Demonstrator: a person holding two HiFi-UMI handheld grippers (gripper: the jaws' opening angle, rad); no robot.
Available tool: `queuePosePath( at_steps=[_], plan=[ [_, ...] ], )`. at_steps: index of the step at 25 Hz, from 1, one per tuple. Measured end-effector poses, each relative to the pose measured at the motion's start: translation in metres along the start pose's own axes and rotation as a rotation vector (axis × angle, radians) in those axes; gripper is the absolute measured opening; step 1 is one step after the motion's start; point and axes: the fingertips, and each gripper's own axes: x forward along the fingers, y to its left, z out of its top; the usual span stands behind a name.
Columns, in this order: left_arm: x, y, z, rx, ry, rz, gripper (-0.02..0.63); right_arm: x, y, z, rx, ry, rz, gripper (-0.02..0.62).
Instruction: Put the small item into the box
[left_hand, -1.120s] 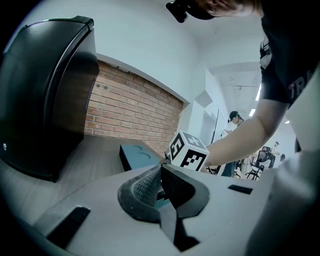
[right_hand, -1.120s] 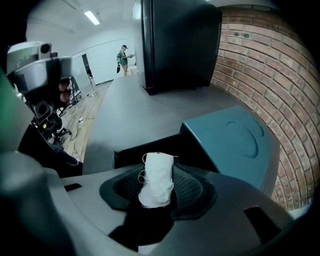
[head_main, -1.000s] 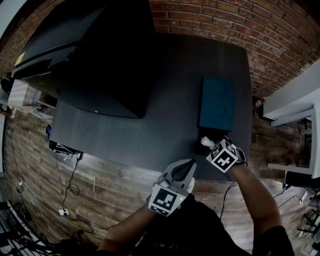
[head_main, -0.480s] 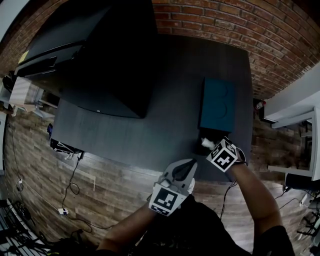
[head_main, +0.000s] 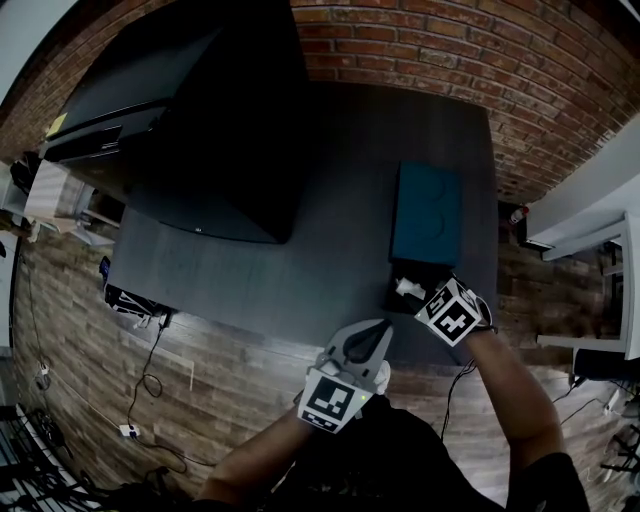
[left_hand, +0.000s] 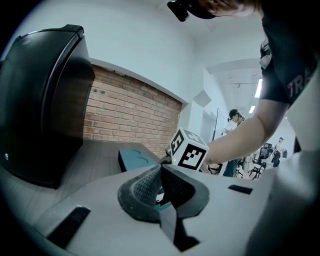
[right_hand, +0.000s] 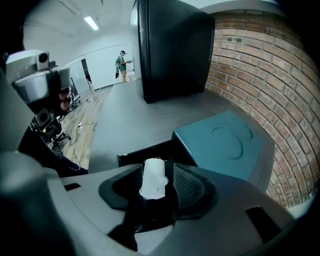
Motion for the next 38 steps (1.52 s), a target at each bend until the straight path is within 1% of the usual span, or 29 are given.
queuePosePath(
  at_steps=[3,6,8,9,10,11,17,23,28,31,38],
  plan=[
    [0.001,-0.004,0.005,0.008,-0.006,0.006,0.034,-0.016,-0.003,0.007,0.029,-0.062,-0.015,0.206],
    [0.000,-0.008,0.011,0.009,-0.013,0.020,0.034,-0.040,-0.010,0.018,0.105,-0.172,-0.052,0.170],
    [-0.001,-0.009,0.016,0.013,-0.023,0.031,0.034,-0.062,-0.019,0.028,0.162,-0.266,-0.097,0.103],
    [-0.002,-0.010,0.019,0.018,-0.027,0.037,0.034,-0.074,-0.023,0.034,0.185,-0.314,-0.121,0.057],
    [-0.003,-0.010,0.022,0.024,-0.032,0.045,0.034,-0.086,-0.027,0.039,0.205,-0.360,-0.143,0.031],
    [-0.004,-0.010,0.026,0.028,-0.037,0.054,0.034,-0.098,-0.029,0.043,0.221,-0.402,-0.160,0.020],
    [-0.010,-0.010,0.053,0.043,-0.077,0.118,0.034,-0.170,-0.036,0.060,0.300,-0.616,-0.224,0.018],
    [-0.022,-0.019,0.085,0.048,-0.124,0.179,0.034,-0.234,-0.028,0.068,0.334,-0.783,-0.261,0.018],
    [-0.032,-0.030,0.106,0.054,-0.158,0.200,0.034,-0.275,-0.016,0.071,0.335,-0.871,-0.295,0.018],
    [-0.039,-0.033,0.113,0.054,-0.174,0.189,0.034,-0.286,-0.007,0.068,0.345,-0.902,-0.316,0.018],
    [-0.051,-0.036,0.109,0.054,-0.161,0.125,0.034,-0.278,0.028,0.064,0.393,-0.896,-0.351,0.018]
  ],
)
